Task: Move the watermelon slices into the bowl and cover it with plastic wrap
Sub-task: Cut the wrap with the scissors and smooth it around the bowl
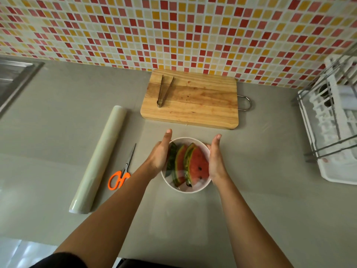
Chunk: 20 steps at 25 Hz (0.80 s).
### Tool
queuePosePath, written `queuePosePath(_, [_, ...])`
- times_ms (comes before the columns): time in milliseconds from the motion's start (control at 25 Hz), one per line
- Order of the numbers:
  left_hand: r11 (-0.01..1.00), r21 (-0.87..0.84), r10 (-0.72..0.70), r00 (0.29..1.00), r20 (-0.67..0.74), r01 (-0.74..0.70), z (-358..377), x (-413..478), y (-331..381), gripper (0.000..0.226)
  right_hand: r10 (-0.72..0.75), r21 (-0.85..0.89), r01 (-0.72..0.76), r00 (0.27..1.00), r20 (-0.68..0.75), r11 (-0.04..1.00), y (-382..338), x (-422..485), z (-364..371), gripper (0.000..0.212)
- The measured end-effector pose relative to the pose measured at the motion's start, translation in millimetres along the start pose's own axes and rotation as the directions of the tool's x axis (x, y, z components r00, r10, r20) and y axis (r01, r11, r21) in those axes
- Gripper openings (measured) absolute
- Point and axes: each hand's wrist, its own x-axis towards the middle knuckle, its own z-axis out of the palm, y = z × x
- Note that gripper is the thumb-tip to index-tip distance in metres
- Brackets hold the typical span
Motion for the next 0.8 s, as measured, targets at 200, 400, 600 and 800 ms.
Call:
queuePosePath(200, [0.974, 0.208, -0.059, 0.986, -0.155, 0.091, 3.5, -4.7, 13.1, 0.13, 0.008, -0.067, -0.01, 1.0, -0.025, 0.998, 1.5, 0.2, -0.4, 0.106])
queuePosePath(400, [0.956, 0.287, 0.051, 0.937, -0.346, 0.054, 10.0, -15.2, 14.4, 0.11, 0.015, -0.116, -0.032, 0.989, -0.145, 0.993, -2.5, -7.3, 2.0, 0.106])
queuePosePath(600, [0.963, 0.269, 0.171, 0.816, -0.552, -0.021, 0.7, -14.9, 1.4, 0.092, -0.069, -0.229, -0.027, 0.912, -0.403, 0.973, 1.5, -23.3, 16.6, 0.093])
queuePosePath(800, [0.925, -0.271, 0.053, 0.798, -0.6, -0.265, 15.5, -42.7, -42.2, 0.067, -0.111, -0.033, 0.106, 0.969, -0.221, 0.994, 0.6, -1.9, 2.3, 0.085])
